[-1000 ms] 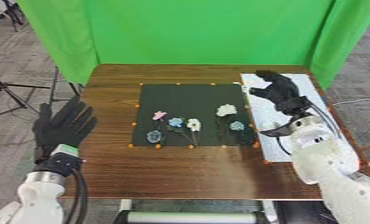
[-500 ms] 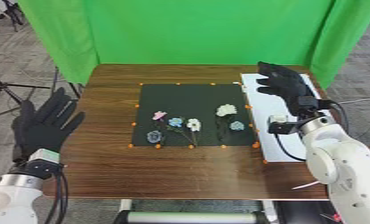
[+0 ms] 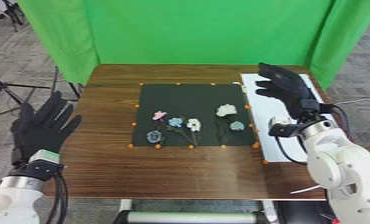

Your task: Arrange flowers

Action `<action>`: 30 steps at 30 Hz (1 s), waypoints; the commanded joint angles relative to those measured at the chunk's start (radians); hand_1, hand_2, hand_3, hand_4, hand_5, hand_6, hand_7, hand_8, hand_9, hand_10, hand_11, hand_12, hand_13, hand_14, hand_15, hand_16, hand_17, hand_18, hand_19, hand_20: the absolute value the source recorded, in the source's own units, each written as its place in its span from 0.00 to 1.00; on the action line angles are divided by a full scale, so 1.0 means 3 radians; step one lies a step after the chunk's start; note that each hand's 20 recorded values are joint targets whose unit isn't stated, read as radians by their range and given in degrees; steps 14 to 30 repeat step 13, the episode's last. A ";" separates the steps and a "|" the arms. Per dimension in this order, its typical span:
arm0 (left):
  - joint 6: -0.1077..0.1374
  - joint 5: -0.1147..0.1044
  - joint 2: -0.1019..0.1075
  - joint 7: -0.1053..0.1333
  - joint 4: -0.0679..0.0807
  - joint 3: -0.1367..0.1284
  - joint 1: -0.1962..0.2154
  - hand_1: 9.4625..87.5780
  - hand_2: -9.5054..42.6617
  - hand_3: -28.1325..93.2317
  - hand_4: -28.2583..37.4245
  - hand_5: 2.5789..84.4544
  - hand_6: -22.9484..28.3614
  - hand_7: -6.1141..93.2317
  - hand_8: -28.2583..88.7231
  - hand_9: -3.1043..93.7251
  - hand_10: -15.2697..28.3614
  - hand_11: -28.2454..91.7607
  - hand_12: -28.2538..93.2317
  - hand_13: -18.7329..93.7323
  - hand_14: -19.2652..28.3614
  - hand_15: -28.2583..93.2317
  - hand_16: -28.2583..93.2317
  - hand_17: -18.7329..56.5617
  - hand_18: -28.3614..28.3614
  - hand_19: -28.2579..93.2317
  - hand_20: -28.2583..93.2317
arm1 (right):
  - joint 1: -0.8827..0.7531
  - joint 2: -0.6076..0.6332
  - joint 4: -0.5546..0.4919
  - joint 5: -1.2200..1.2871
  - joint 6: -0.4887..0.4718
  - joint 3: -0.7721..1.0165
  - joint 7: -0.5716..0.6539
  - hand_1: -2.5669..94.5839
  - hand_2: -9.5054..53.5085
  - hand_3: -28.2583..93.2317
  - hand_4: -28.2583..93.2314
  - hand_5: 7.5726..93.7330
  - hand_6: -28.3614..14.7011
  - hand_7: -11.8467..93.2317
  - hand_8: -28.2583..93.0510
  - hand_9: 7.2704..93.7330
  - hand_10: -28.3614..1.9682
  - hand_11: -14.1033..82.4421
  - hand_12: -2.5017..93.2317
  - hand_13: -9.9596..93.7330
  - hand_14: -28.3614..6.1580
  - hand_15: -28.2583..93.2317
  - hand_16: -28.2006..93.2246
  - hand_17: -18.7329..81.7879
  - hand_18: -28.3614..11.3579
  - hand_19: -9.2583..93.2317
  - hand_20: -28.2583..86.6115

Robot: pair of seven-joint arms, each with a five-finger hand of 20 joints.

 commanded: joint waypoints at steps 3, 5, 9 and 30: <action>0.0049 -0.0048 0.0014 0.0064 -0.0035 0.0023 0.0044 0.21 0.38 0.76 0.00 0.35 0.54 0.10 0.18 0.22 0.56 0.32 0.29 0.25 0.59 0.36 0.18 0.16 0.69 0.43 0.31 | -0.0080 -0.0020 -0.0082 0.0002 0.0011 0.0049 -0.0046 0.22 0.21 0.91 0.01 0.39 0.62 0.26 0.13 0.34 0.54 0.22 0.15 0.39 0.38 0.39 0.37 0.34 0.25 0.44 0.43; 0.0050 -0.0053 0.0017 0.0074 -0.0031 0.0028 0.0037 0.21 0.38 0.76 0.00 0.35 0.54 0.10 0.18 0.22 0.56 0.33 0.29 0.25 0.59 0.36 0.18 0.16 0.70 0.43 0.31 | -0.0087 -0.0028 -0.0086 -0.0009 0.0007 0.0059 -0.0057 0.22 0.21 0.91 0.01 0.39 0.62 0.26 0.13 0.34 0.54 0.22 0.15 0.39 0.38 0.39 0.37 0.34 0.25 0.44 0.43; 0.0050 -0.0054 0.0014 0.0081 -0.0046 0.0000 0.0067 0.21 0.38 0.76 0.00 0.35 0.55 0.10 0.18 0.22 0.56 0.33 0.29 0.25 0.59 0.36 0.18 0.16 0.70 0.43 0.31 | -0.0088 -0.0007 -0.0085 0.0011 -0.0006 0.0040 -0.0064 0.22 0.21 0.91 0.01 0.39 0.62 0.26 0.13 0.34 0.54 0.22 0.15 0.39 0.38 0.39 0.37 0.34 0.25 0.44 0.43; 0.0062 -0.0059 0.0018 0.0106 -0.0047 -0.0006 0.0067 0.21 0.38 0.76 0.00 0.35 0.55 0.10 0.18 0.22 0.56 0.33 0.29 0.25 0.59 0.36 0.18 0.16 0.70 0.43 0.31 | -0.0058 0.0017 -0.0084 -0.0014 -0.0007 0.0012 -0.0075 0.22 0.21 0.91 0.01 0.40 0.62 0.26 0.13 0.35 0.54 0.22 0.15 0.40 0.38 0.39 0.37 0.34 0.25 0.44 0.43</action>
